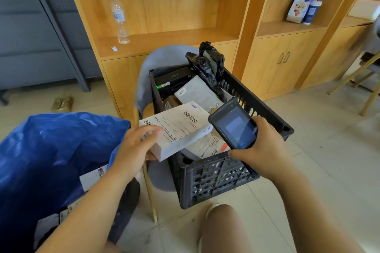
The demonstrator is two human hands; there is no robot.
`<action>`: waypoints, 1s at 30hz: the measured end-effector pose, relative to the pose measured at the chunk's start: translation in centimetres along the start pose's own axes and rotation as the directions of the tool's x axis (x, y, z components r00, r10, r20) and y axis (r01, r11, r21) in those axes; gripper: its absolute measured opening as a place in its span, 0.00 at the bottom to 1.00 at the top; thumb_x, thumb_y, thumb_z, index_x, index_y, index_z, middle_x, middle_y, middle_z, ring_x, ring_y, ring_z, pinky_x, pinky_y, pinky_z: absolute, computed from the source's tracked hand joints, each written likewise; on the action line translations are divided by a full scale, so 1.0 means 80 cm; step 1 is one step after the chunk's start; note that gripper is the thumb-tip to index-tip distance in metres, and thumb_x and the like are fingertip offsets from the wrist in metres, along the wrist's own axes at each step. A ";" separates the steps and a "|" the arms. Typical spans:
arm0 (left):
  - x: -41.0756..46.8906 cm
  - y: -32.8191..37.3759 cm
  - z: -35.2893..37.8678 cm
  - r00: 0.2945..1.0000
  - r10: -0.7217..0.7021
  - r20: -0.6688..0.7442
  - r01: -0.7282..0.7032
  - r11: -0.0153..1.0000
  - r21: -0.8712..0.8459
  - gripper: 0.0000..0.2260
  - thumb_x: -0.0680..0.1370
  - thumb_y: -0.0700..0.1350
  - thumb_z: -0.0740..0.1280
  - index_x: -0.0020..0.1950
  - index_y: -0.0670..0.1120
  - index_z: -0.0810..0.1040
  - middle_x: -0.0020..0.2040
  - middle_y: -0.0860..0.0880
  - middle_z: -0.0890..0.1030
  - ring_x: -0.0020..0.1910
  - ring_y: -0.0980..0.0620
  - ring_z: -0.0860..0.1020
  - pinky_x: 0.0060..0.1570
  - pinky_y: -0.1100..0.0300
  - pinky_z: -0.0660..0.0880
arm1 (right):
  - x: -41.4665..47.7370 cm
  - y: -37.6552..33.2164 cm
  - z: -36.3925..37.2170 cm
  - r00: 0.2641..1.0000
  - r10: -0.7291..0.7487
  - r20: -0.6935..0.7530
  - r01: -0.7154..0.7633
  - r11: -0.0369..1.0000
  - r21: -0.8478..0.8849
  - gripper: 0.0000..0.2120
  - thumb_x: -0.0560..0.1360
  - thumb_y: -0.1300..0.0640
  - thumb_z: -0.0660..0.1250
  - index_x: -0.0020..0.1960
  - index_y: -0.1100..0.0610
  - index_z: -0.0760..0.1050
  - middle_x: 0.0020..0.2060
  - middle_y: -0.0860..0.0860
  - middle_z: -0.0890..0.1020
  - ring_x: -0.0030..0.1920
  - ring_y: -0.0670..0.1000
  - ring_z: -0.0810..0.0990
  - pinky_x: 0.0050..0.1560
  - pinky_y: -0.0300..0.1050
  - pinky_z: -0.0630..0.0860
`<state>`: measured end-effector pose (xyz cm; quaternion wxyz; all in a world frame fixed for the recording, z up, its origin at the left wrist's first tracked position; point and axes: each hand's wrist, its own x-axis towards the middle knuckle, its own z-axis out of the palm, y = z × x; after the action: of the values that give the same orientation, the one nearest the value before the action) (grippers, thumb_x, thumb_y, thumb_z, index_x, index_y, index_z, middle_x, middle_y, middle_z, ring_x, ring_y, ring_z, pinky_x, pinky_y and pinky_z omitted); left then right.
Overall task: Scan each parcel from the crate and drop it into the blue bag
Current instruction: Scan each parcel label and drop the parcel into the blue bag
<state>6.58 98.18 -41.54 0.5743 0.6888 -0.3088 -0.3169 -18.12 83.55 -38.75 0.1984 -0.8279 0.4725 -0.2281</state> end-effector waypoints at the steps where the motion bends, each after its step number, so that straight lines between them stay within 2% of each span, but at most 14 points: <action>1: 0.000 0.000 0.002 0.999 -0.034 -0.036 0.032 0.998 -0.063 0.07 0.74 0.52 0.70 0.52 0.57 0.81 0.59 0.49 0.76 0.55 0.45 0.79 0.39 0.56 0.81 | -0.002 -0.002 -0.001 1.000 -0.001 -0.003 0.001 1.000 -0.022 0.37 0.56 0.44 0.77 0.60 0.49 0.63 0.46 0.45 0.70 0.45 0.50 0.73 0.40 0.52 0.78; 3: 0.000 0.000 0.006 0.991 -0.082 -0.103 0.070 0.991 -0.112 0.08 0.77 0.45 0.69 0.54 0.56 0.79 0.56 0.48 0.78 0.53 0.46 0.80 0.34 0.58 0.80 | -0.005 -0.006 -0.004 1.000 0.000 -0.003 -0.001 0.999 -0.046 0.37 0.56 0.45 0.77 0.59 0.49 0.63 0.45 0.45 0.71 0.44 0.51 0.74 0.39 0.52 0.78; 5: 0.001 -0.002 0.008 0.979 -0.159 -0.124 0.131 0.970 -0.207 0.20 0.75 0.41 0.70 0.62 0.58 0.72 0.56 0.49 0.78 0.52 0.46 0.81 0.32 0.57 0.80 | -0.008 -0.010 -0.007 1.000 0.012 0.017 -0.011 0.998 -0.062 0.38 0.57 0.45 0.77 0.61 0.50 0.62 0.45 0.46 0.71 0.44 0.51 0.75 0.40 0.53 0.79; 7: 0.001 -0.003 0.005 0.947 -0.299 -0.118 0.245 0.908 -0.341 0.34 0.72 0.39 0.73 0.72 0.57 0.61 0.56 0.46 0.79 0.51 0.44 0.81 0.33 0.53 0.79 | -0.009 -0.016 -0.010 0.999 0.023 0.032 -0.021 0.997 -0.078 0.40 0.56 0.45 0.78 0.61 0.50 0.60 0.44 0.46 0.71 0.43 0.52 0.76 0.39 0.53 0.80; 8: 0.002 -0.004 0.003 0.925 -0.368 -0.098 0.301 0.864 -0.405 0.35 0.71 0.40 0.74 0.72 0.53 0.61 0.56 0.43 0.80 0.51 0.43 0.82 0.34 0.51 0.79 | -0.010 -0.018 -0.011 0.999 0.027 0.038 -0.024 0.996 -0.087 0.41 0.56 0.45 0.78 0.61 0.49 0.59 0.44 0.46 0.70 0.42 0.52 0.76 0.38 0.53 0.80; 10: 0.000 -0.006 -0.002 0.901 -0.432 -0.019 0.375 0.803 -0.463 0.24 0.71 0.41 0.74 0.65 0.44 0.70 0.53 0.41 0.83 0.50 0.43 0.83 0.35 0.52 0.79 | -0.012 -0.023 -0.014 0.998 0.031 0.050 -0.025 0.994 -0.104 0.40 0.56 0.45 0.78 0.60 0.49 0.59 0.43 0.46 0.71 0.41 0.52 0.76 0.36 0.53 0.80; 12: -0.003 -0.008 -0.006 0.919 -0.395 0.008 0.354 0.814 -0.461 0.14 0.72 0.41 0.73 0.57 0.46 0.77 0.51 0.44 0.85 0.49 0.45 0.83 0.36 0.54 0.79 | -0.014 -0.027 -0.018 0.998 0.019 0.060 -0.010 0.990 -0.138 0.41 0.56 0.46 0.78 0.61 0.49 0.59 0.44 0.46 0.72 0.41 0.52 0.76 0.38 0.54 0.80; 13: -0.003 -0.011 -0.007 0.936 -0.351 -0.018 0.304 0.836 -0.458 0.13 0.72 0.40 0.73 0.55 0.47 0.78 0.49 0.46 0.86 0.49 0.46 0.84 0.36 0.54 0.80 | -0.014 -0.028 -0.020 0.998 0.011 0.067 0.000 0.987 -0.163 0.41 0.56 0.46 0.78 0.62 0.49 0.59 0.44 0.47 0.72 0.42 0.52 0.76 0.40 0.55 0.80; 15: -0.004 -0.014 -0.010 0.961 -0.244 -0.127 0.162 0.877 -0.452 0.15 0.71 0.38 0.73 0.55 0.49 0.78 0.50 0.49 0.86 0.49 0.49 0.84 0.37 0.55 0.81 | -0.016 -0.031 -0.023 0.997 0.001 0.083 0.017 0.977 -0.213 0.41 0.56 0.47 0.78 0.63 0.49 0.59 0.44 0.47 0.72 0.42 0.52 0.76 0.44 0.56 0.79; 17: -0.006 -0.014 -0.012 0.949 -0.157 -0.274 0.042 0.923 -0.383 0.22 0.69 0.37 0.75 0.60 0.49 0.76 0.53 0.50 0.84 0.52 0.48 0.83 0.45 0.50 0.82 | -0.017 -0.034 -0.026 0.995 -0.004 0.104 0.030 0.968 -0.249 0.41 0.57 0.47 0.77 0.63 0.49 0.60 0.43 0.47 0.72 0.42 0.52 0.75 0.45 0.56 0.78; 19: -0.010 -0.014 -0.013 0.925 -0.093 -0.369 -0.015 0.960 -0.280 0.28 0.68 0.38 0.77 0.64 0.49 0.72 0.55 0.53 0.83 0.55 0.50 0.82 0.51 0.46 0.80 | -0.018 -0.037 -0.028 0.993 -0.015 0.121 0.048 0.959 -0.278 0.40 0.57 0.47 0.77 0.63 0.49 0.60 0.41 0.47 0.71 0.41 0.52 0.75 0.44 0.54 0.78; 25: -0.021 -0.012 -0.014 0.906 0.004 -0.424 -0.099 0.974 -0.202 0.29 0.68 0.40 0.77 0.66 0.51 0.70 0.55 0.56 0.81 0.52 0.56 0.82 0.47 0.55 0.82 | -0.019 -0.045 -0.031 0.987 -0.032 0.155 0.083 0.938 -0.337 0.40 0.56 0.45 0.77 0.62 0.48 0.61 0.40 0.46 0.70 0.40 0.51 0.74 0.37 0.45 0.72; 27: -0.022 -0.010 -0.014 0.898 0.014 -0.440 -0.112 0.974 -0.196 0.30 0.68 0.39 0.76 0.67 0.50 0.69 0.55 0.56 0.81 0.51 0.57 0.82 0.45 0.58 0.81 | -0.019 -0.047 -0.031 0.987 -0.036 0.158 0.090 0.933 -0.349 0.39 0.57 0.45 0.77 0.61 0.48 0.60 0.40 0.46 0.70 0.40 0.50 0.74 0.38 0.46 0.75; 30: -0.024 -0.010 -0.017 0.891 0.010 -0.454 -0.113 0.974 -0.199 0.29 0.69 0.39 0.76 0.67 0.50 0.69 0.57 0.54 0.81 0.54 0.55 0.81 0.49 0.54 0.80 | -0.020 -0.049 -0.030 0.988 -0.029 0.150 0.080 0.934 -0.347 0.39 0.57 0.45 0.77 0.61 0.50 0.60 0.40 0.47 0.71 0.41 0.51 0.75 0.42 0.51 0.78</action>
<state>6.55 100.64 -42.00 0.7124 0.6655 -0.1522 -0.1625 -17.49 86.51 -34.99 0.0738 -0.8769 0.4672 -0.0856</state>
